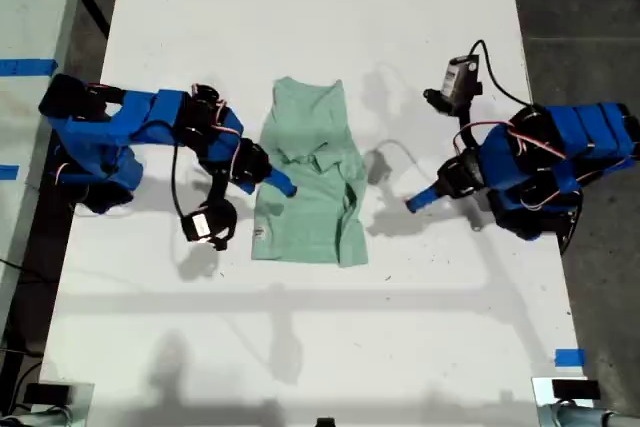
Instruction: Fold tshirt
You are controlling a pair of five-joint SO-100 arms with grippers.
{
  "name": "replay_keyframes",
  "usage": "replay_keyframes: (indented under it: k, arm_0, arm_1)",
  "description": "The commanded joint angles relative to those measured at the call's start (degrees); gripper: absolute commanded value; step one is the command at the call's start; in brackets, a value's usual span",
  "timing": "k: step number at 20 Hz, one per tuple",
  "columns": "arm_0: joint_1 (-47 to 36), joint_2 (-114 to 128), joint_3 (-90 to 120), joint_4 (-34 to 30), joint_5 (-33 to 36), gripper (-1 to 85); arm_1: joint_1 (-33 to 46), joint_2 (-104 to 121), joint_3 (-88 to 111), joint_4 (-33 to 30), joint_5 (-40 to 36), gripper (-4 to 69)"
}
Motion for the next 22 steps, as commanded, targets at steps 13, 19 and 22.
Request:
replay_keyframes:
  k: [13, 19, 22]
  arm_0:
    - [11.69, 28.83, 38.41, -35.16, -5.71, 22.2]
    - [12.39, 14.50, 36.91, -38.23, -5.27, 19.8]
    - [13.62, 9.14, 36.12, -42.45, -5.63, 19.1]
  arm_1:
    - [-1.67, -38.50, -26.46, -3.60, -4.66, 31.9]
    - [-2.11, -53.79, -35.42, -4.83, -3.87, 33.6]
    - [-2.20, -56.87, -35.51, -6.77, -2.90, 34.0]
